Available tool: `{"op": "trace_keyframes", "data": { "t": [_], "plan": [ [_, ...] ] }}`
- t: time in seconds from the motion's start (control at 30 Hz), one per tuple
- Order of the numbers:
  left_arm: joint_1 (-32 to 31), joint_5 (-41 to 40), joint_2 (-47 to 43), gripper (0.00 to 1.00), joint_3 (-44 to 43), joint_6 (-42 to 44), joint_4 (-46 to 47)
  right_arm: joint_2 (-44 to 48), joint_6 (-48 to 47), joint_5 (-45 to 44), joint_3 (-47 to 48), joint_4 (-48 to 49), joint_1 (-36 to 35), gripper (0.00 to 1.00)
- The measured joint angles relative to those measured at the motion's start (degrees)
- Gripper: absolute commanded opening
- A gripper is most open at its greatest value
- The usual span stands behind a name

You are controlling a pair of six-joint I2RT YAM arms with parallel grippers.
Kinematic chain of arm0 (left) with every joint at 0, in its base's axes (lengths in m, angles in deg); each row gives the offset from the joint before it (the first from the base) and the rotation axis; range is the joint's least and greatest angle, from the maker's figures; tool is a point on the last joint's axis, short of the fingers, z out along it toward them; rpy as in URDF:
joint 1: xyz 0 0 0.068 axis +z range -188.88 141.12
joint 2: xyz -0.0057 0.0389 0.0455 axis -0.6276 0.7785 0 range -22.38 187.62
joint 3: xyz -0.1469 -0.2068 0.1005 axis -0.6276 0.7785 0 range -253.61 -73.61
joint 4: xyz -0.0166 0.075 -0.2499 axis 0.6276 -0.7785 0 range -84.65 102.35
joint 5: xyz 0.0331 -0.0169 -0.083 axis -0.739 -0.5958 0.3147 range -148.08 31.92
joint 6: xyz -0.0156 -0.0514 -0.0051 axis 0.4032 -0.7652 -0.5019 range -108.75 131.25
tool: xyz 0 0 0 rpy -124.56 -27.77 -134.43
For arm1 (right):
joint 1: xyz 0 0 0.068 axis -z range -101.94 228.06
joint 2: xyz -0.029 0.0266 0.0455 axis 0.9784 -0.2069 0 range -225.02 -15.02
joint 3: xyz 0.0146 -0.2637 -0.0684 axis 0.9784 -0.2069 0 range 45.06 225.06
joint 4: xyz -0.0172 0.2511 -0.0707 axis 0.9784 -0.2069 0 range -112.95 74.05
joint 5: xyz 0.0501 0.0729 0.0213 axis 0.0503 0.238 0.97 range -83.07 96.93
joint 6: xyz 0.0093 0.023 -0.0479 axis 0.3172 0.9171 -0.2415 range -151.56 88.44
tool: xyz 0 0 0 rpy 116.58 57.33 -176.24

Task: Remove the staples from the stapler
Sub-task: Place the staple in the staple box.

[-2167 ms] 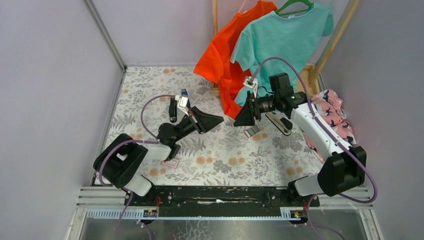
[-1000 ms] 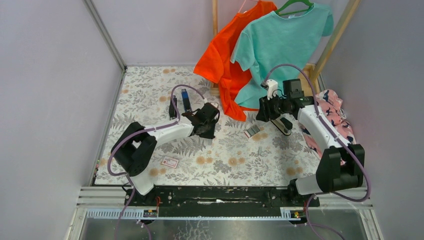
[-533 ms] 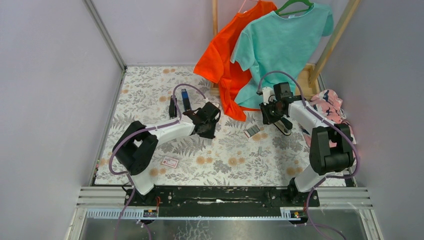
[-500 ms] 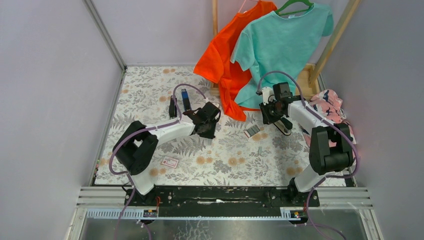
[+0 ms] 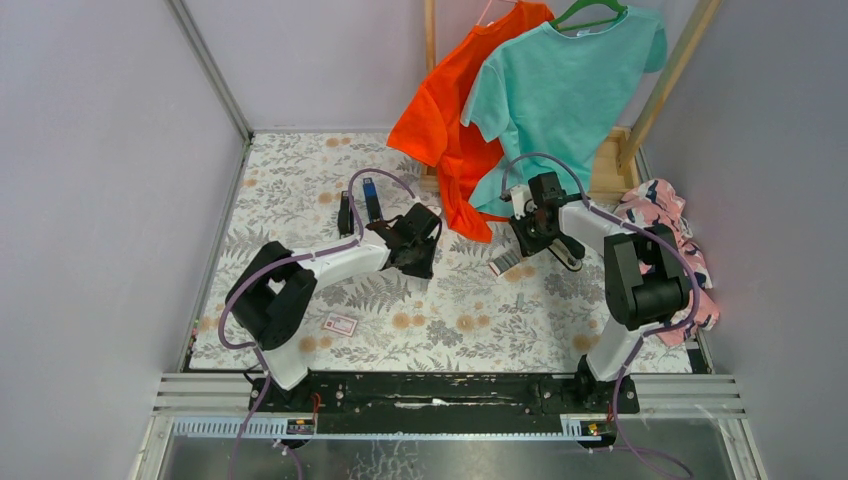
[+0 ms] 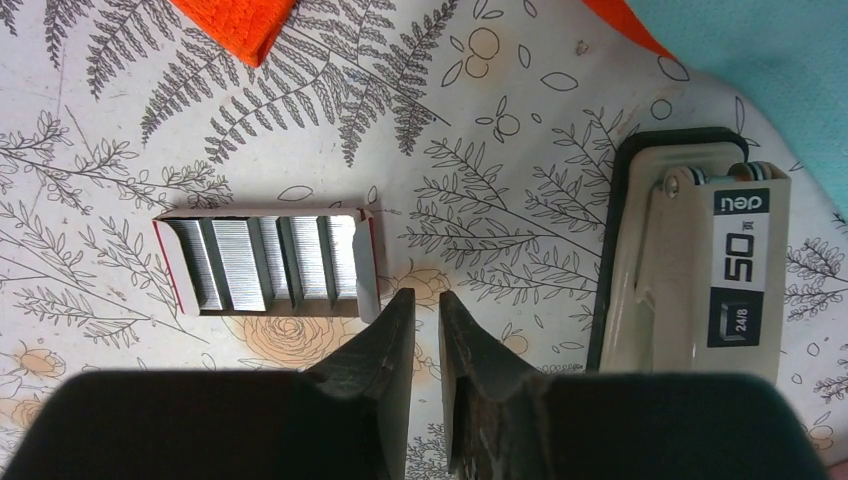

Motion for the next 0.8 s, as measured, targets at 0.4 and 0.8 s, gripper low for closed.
{"op": "trace_keyframes", "data": {
  "t": [0.4, 0.8],
  "plan": [
    [0.0, 1.81, -0.83, 0.11, 0.9, -0.02, 1.79, -1.95, -0.04, 1.25, 0.35, -0.98, -0.5, 0.19],
    [0.0, 6.4, -2.86, 0.11, 2.1, -1.16, 6.78, -2.05, -0.24, 8.26, 0.46, -4.33, -1.99, 0.18]
  ]
}}
